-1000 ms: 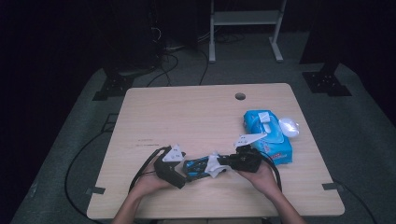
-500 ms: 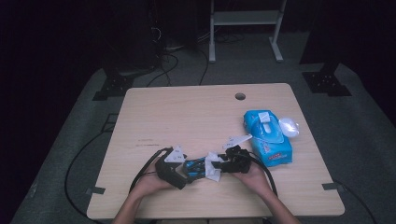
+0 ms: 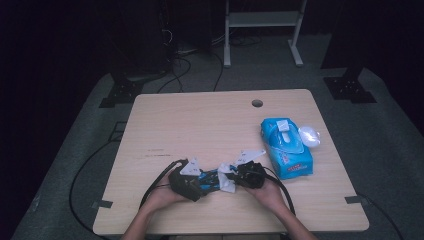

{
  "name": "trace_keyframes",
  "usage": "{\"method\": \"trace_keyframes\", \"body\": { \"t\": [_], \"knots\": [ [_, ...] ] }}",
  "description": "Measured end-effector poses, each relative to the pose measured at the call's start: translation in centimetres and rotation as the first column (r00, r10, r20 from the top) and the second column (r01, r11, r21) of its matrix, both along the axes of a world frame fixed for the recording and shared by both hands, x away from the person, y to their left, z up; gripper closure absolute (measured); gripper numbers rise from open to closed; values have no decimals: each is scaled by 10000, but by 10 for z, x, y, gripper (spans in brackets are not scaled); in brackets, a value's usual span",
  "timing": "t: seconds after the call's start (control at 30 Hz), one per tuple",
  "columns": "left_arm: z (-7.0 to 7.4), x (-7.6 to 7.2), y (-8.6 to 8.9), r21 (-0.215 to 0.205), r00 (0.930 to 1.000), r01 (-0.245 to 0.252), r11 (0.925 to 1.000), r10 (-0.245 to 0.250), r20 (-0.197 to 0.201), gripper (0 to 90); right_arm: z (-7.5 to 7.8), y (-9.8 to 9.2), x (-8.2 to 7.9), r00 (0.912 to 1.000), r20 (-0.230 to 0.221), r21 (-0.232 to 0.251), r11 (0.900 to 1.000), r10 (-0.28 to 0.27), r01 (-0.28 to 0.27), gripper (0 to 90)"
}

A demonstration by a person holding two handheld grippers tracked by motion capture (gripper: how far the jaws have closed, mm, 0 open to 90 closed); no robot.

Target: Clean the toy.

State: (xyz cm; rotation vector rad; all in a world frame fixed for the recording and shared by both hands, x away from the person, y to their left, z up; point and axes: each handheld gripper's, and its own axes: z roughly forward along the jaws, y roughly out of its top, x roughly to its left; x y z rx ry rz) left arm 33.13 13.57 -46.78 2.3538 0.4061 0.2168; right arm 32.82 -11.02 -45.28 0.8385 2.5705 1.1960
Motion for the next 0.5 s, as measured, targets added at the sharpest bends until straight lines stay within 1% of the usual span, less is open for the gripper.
{"method": "trace_keyframes", "body": {
  "t": [0.03, 0.07, 0.1, 0.13, 0.17, 0.2, 0.23, 0.27, 0.3, 0.33, 0.37, 0.4, 0.43, 0.47, 0.5],
  "knots": [
    [0, 0, 0, 0, 10000, 0, 10000, 0, 0, 226, 0, 0, 0, 10000, 0, 0, 10000, 0, 0, 830],
    [1, 1, 0, 46, 10000, 22, 10000, -22, -23, 226, 1, 5, -3, 9998, 94, -44, 9998, 180, -180, 830],
    [1, 1, 0, 71, 10000, 26, 10000, -25, -43, 226, 2, 11, -7, 9985, 378, -289, 9989, 386, -375, 831],
    [1, 1, 0, 69, 10000, 20, 10000, -20, -40, 226, 2, 11, -7, 9985, 378, -289, 9989, 386, -375, 831],
    [0, 0, 0, 11, 10000, -5, 10000, 5, 0, 226, 1, 6, -5, 9992, 69, -30, 9992, 402, -402, 833],
    [0, 0, 0, 11, 10000, -5, 10000, 5, 0, 226, 1, 6, -5, 9992, 69, -30, 9992, 402, -402, 833],
    [0, 0, -1, 35, 10000, -44, 10000, 44, -8, 226, 0, -1, -1, 9999, -78, -69, 9999, 122, -123, 834],
    [0, 0, -1, 35, 10000, -44, 10000, 44, -8, 226, -1, -5, 1, 10000, 26, -329, 9995, -31, 32, 834],
    [1, 0, -2, 69, 10000, -37, 10000, 37, 22, 226, -2, -9, 2, 9999, 6, -425, 9990, -167, 167, 834],
    [0, 0, -2, 40, 10000, -56, 10000, 56, 2, 226, -2, -12, 3, 9995, -182, -297, 9992, -275, 270, 836],
    [0, 1, -3, 51, 10000, -29, 10000, 29, 10, 227, -2, -13, 3, 9991, -276, -160, 9994, -319, 315, 836],
    [0, 1, -3, 51, 10000, -29, 10000, 29, 10, 227, -2, -13, 3, 9991, -276, -160, 9994, -319, 315, 836],
    [0, 1, -3, 35, 10000, -33, 10000, 33, 7, 227, -1, -7, -1, 9990, -444, 287, 9996, 40, -28, 836],
    [0, 1, -4, -1, 10000, -64, 10000, 64, 47, 227, -1, -1, -4, 9980, -555, 568, 9980, 296, -265, 836],
    [0, 1, -3, -2, 10000, -94, 10000, 94, -1, 226, -1, 5, -6, 9984, -319, 450, 9980, 459, -444, 836]
  ]
}}
